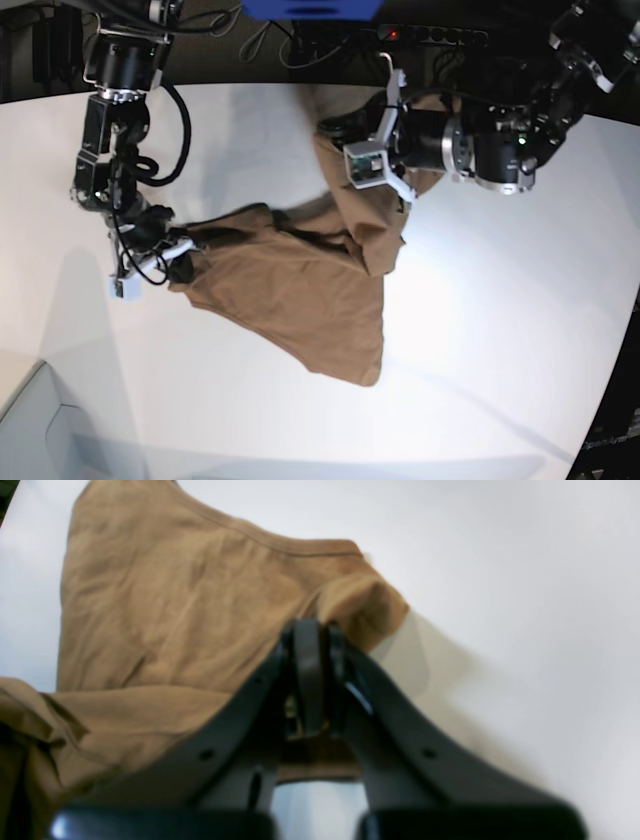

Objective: Layout the t-shirt on the table in an organized manner, then fold the t-shirt properly
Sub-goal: 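Release and regrasp another t-shirt edge with the left gripper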

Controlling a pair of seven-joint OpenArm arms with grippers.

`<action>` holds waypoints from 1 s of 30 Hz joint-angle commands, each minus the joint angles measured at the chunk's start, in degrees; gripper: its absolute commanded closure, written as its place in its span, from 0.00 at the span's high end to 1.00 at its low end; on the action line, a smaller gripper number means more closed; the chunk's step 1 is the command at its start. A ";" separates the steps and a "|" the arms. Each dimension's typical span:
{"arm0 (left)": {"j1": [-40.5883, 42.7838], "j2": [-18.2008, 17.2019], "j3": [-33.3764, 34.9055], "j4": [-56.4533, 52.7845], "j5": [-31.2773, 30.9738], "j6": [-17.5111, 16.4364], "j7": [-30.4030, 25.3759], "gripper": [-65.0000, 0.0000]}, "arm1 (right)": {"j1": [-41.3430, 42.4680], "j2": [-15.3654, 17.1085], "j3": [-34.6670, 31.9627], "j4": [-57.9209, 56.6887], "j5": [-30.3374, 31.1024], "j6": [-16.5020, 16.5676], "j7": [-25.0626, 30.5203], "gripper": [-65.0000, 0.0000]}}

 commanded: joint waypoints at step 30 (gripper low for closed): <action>18.08 15.36 -54.90 -18.90 3.90 -0.34 7.96 1.00 | 0.99 -2.36 -2.50 0.98 0.89 0.53 1.19 0.00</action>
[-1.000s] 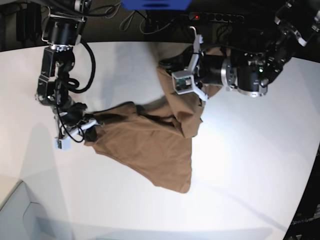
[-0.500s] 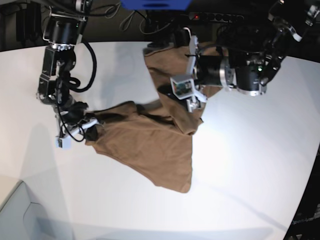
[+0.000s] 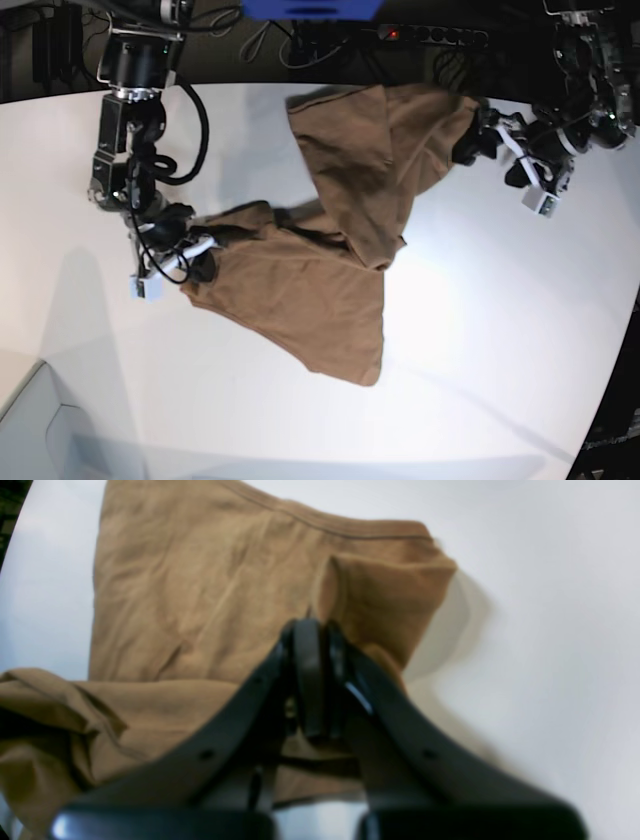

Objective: Layout the t-shirt on the table in an organized manner, then fold the t-shirt properly
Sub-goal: 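Release and regrasp another t-shirt edge with the left gripper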

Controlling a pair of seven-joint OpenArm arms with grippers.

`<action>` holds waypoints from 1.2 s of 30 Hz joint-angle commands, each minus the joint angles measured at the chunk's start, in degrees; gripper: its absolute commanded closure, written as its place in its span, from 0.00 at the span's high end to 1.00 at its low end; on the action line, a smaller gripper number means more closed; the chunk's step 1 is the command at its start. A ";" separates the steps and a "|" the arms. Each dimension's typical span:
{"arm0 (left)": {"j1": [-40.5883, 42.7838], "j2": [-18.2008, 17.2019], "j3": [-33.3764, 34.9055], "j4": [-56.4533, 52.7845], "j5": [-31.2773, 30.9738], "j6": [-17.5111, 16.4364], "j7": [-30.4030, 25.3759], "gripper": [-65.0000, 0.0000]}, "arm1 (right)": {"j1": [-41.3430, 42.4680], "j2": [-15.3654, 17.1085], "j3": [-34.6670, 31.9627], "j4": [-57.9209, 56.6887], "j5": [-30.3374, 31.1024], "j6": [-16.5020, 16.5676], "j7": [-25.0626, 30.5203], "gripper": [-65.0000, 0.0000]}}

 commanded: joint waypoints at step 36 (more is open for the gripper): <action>-2.70 10.77 13.92 -5.06 18.46 -0.54 -0.78 0.01 | 0.77 -0.15 -0.01 0.98 0.92 0.55 1.08 0.00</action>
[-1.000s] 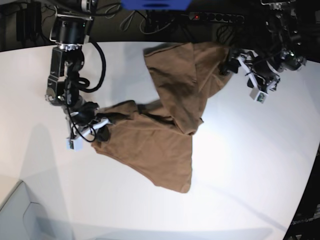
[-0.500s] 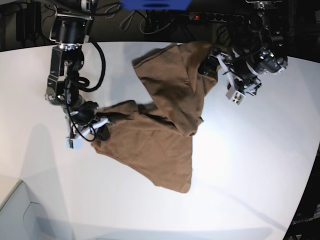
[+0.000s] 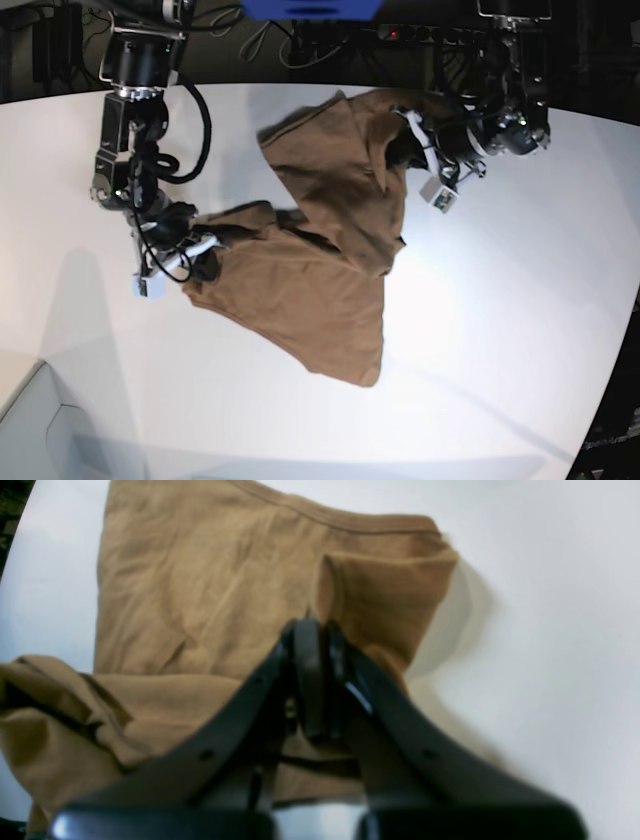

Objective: Layout the t-shirt on the table in an organized manner, then fold the t-shirt properly
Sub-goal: 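Release and regrasp another t-shirt edge with the left gripper, then lift the t-shirt with both grippers, spreading it between them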

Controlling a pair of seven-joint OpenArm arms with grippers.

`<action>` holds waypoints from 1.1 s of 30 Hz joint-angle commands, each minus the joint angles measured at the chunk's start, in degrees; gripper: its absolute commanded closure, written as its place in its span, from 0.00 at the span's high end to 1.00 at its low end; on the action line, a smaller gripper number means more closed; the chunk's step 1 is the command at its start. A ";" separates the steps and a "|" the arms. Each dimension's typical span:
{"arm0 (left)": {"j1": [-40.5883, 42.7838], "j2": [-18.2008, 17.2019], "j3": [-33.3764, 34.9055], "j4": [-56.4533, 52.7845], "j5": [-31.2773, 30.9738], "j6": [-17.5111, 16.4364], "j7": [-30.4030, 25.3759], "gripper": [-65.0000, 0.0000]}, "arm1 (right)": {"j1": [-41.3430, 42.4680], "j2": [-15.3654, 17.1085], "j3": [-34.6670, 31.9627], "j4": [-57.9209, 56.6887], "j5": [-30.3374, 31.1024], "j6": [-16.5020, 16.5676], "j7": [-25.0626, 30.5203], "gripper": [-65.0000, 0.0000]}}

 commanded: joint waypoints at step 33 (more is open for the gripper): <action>-43.15 -13.52 -17.41 -18.66 16.39 0.40 -2.21 0.00 | -4.31 -0.60 9.05 16.63 1.07 0.55 1.12 0.00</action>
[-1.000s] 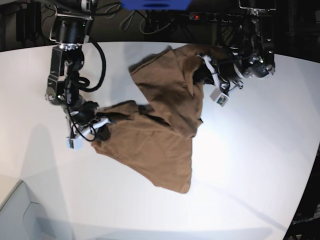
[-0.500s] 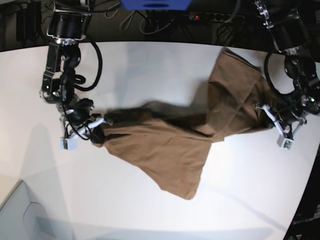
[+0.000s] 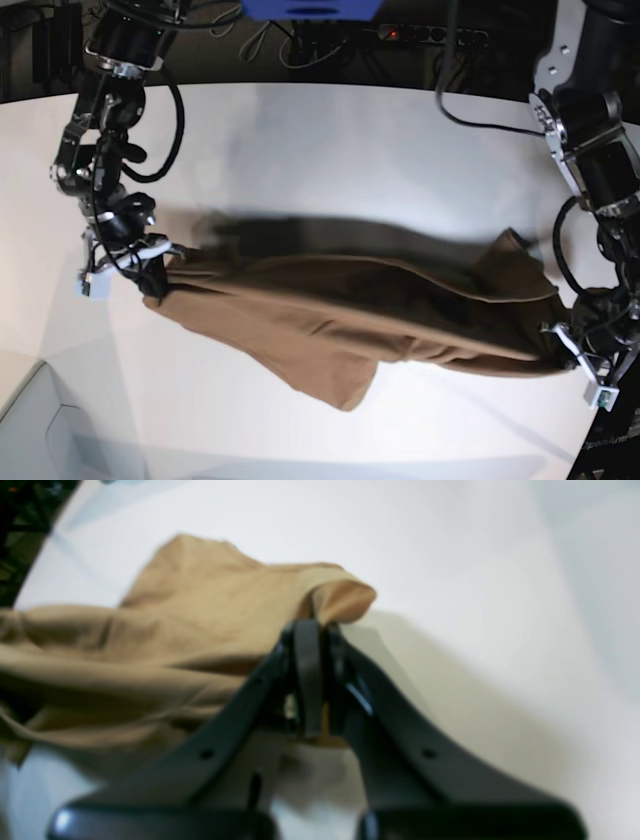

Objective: Layout the t-shirt on the table in an organized manner, then fold the t-shirt properly
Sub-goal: 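Lift the t-shirt with both grippers, spreading it between them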

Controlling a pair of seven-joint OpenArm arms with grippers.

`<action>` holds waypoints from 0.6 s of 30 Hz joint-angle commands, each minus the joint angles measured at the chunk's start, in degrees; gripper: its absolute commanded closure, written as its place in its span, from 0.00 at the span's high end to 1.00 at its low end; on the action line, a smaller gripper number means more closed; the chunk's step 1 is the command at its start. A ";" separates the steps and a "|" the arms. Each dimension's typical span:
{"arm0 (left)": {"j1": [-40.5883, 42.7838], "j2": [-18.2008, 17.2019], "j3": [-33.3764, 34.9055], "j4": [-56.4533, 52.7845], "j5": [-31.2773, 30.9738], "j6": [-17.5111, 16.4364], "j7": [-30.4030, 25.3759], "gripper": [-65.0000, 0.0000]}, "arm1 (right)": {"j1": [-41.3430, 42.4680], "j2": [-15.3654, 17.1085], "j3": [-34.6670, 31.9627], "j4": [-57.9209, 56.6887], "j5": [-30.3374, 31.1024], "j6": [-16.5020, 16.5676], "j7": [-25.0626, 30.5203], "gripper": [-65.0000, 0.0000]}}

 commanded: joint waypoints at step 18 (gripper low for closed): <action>-8.40 1.46 5.70 -10.75 2.02 0.38 -9.89 0.00 | 0.02 0.26 1.42 -7.13 0.68 0.50 2.06 0.00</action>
